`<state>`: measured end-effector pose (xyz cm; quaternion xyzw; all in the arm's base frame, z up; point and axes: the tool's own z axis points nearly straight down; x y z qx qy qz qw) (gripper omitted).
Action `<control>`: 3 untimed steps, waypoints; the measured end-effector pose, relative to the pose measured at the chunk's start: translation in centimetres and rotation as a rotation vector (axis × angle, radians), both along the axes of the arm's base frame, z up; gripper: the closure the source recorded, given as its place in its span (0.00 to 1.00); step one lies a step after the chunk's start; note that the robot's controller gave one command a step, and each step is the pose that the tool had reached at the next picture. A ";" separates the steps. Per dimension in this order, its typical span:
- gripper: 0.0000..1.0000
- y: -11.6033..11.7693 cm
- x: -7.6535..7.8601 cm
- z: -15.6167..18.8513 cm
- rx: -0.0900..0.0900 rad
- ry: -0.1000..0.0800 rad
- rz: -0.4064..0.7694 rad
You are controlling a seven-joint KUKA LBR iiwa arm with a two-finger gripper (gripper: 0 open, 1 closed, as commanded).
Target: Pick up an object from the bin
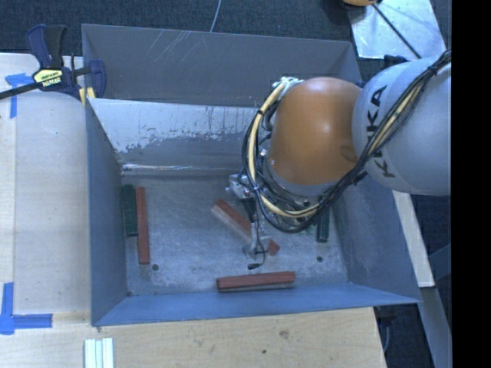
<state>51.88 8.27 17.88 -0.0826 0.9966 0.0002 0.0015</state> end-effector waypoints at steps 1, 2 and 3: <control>0.00 -2.0 3.2 -4.2 0.000 -0.007 0.067; 0.00 -4.0 4.3 -7.1 0.000 0.014 0.130; 0.00 -6.7 6.6 -1.0 -0.001 0.001 0.136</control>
Offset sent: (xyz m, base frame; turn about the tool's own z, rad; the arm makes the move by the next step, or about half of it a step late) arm 0.0287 -0.0194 -0.1061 -0.1695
